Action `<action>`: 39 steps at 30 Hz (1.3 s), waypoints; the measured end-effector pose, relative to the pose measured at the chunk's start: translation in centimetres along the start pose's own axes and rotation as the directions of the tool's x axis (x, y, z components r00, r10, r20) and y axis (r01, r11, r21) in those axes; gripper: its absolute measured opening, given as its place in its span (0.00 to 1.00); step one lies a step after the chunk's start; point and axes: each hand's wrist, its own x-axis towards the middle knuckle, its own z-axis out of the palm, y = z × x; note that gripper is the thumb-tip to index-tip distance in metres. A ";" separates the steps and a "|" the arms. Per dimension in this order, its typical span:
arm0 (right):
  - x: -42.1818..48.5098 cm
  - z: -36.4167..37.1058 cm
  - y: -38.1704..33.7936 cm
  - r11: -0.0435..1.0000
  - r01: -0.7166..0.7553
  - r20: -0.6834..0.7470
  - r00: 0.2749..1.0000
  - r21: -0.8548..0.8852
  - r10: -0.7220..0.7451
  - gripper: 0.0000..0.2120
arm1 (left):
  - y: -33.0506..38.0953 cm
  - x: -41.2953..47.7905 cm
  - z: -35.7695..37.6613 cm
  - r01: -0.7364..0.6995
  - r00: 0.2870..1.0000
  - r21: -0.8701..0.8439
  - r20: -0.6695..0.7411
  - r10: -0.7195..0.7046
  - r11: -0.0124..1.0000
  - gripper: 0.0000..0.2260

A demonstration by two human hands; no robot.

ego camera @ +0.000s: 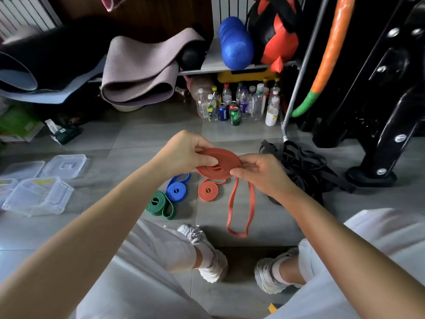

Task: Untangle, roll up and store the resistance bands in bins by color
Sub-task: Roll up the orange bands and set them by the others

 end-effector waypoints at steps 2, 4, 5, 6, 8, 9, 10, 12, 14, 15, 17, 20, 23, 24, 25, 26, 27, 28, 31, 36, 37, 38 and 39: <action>0.1 -0.7 -0.6 0.996 0.012 -0.008 1.000 0.090 -0.011 0.12 | 0.2 0.1 0.2 0.022 1.000 -0.172 -0.012 -0.024 0.985 0.09; 0.8 -1.6 -1.2 0.999 0.024 -0.023 0.999 0.035 -0.023 0.13 | 0.6 0.3 0.3 0.026 1.000 -0.258 -0.006 -0.029 0.966 0.10; 1.2 -2.0 -1.4 1.000 0.024 -0.018 1.000 -0.015 -0.024 0.13 | 0.8 0.5 0.3 0.009 1.000 -0.267 0.006 -0.008 0.964 0.10; 1.7 -2.4 -1.8 0.998 0.021 -0.001 1.000 -0.063 -0.021 0.13 | 1.0 0.7 0.2 -0.016 1.000 -0.263 0.018 0.021 0.965 0.10; 2.6 -2.9 -2.4 0.991 0.013 0.037 0.999 -0.132 -0.008 0.12 | 1.1 1.2 0.0 -0.066 0.997 -0.241 0.011 0.071 0.968 0.08; 3.0 -3.1 -2.8 0.986 0.014 0.046 0.999 -0.166 -0.007 0.11 | 1.0 1.5 0.0 -0.083 0.997 -0.225 -0.015 0.082 0.971 0.07; 3.5 -3.3 -3.0 0.979 0.019 0.047 0.999 -0.203 -0.009 0.11 | 0.9 1.8 0.0 -0.091 0.995 -0.212 -0.047 0.083 0.973 0.07; 4.3 -3.9 -3.6 0.960 0.029 0.052 0.999 -0.279 -0.015 0.11 | 0.5 2.7 0.0 -0.076 0.995 -0.233 -0.075 0.060 0.969 0.06; 5.0 -4.5 -3.9 0.936 0.025 0.077 0.997 -0.350 0.002 0.11 | 0.2 3.6 0.1 -0.061 0.997 -0.204 -0.065 0.049 0.977 0.06; 5.3 -4.8 -3.9 0.918 0.017 0.086 0.996 -0.395 0.018 0.10 | 0.0 4.0 0.2 -0.070 0.996 -0.110 -0.055 0.065 0.991 0.07; 5.8 -5.0 -3.7 0.872 0.010 0.089 0.995 -0.489 0.038 0.09 | 0.1 4.8 0.7 -0.113 0.993 0.165 -0.022 0.118 0.980 0.10; 6.3 -4.6 -3.0 0.843 0.031 0.097 0.995 -0.536 0.026 0.09 | 0.5 5.7 1.8 -0.156 0.988 0.415 0.051 0.148 0.896 0.13; 7.1 -4.7 -2.5 0.851 0.026 0.068 0.998 -0.525 0.012 0.07 | 0.6 7.1 1.9 -0.162 0.986 0.414 0.036 0.162 0.896 0.07; 7.4 -5.0 -2.5 0.872 0.010 0.045 0.999 -0.489 0.014 0.07 | 0.6 7.7 1.6 -0.159 0.986 0.384 0.016 0.166 0.910 0.06; 7.7 -5.4 -2.5 0.898 -0.014 0.018 1.000 -0.440 0.024 0.08 | 0.6 8.2 1.3 -0.155 0.986 0.346 -0.009 0.168 0.925 0.06; 7.9 -5.8 -2.5 0.919 -0.035 -0.007 0.999 -0.394 0.035 0.08 | 0.7 8.7 1.0 -0.146 0.985 0.301 -0.040 0.165 0.942 0.06; 8.1 -6.2 -2.5 0.932 -0.050 -0.024 0.999 -0.359 0.045 0.10 | 0.8 9.0 0.8 -0.136 0.984 0.254 -0.075 0.160 0.957 0.06; 8.2 -6.6 -2.3 0.940 -0.064 -0.033 0.998 -0.335 0.056 0.12 | 0.8 9.2 0.6 -0.128 0.982 0.209 -0.110 0.153 0.970 0.07; 8.1 -7.0 -1.5 0.960 -0.106 -0.045 0.994 -0.260 0.098 0.15 | 0.5 9.7 0.4 -0.118 0.977 0.062 -0.172 0.127 0.991 0.07; 8.1 -6.7 -1.0 0.996 -0.050 -0.121 0.992 -0.069 0.042 0.12 | 0.3 9.5 0.9 -0.063 0.989 -0.334 -0.150 0.013 0.940 0.12; 8.2 -6.7 -1.1 0.999 -0.040 -0.129 0.991 -0.008 0.038 0.13 | 0.4 9.3 1.0 -0.043 0.990 -0.412 -0.140 -0.016 0.910 0.12; 8.2 -6.7 -1.3 0.998 -0.029 -0.126 0.991 0.047 0.034 0.13 | 0.5 9.1 1.2 -0.017 0.990 -0.484 -0.128 -0.051 0.875 0.12; 8.2 -6.6 -1.4 0.996 -0.025 -0.123 0.992 0.090 0.036 0.12 | 0.6 9.0 1.4 0.009 0.990 -0.558 -0.113 -0.086 0.830 0.11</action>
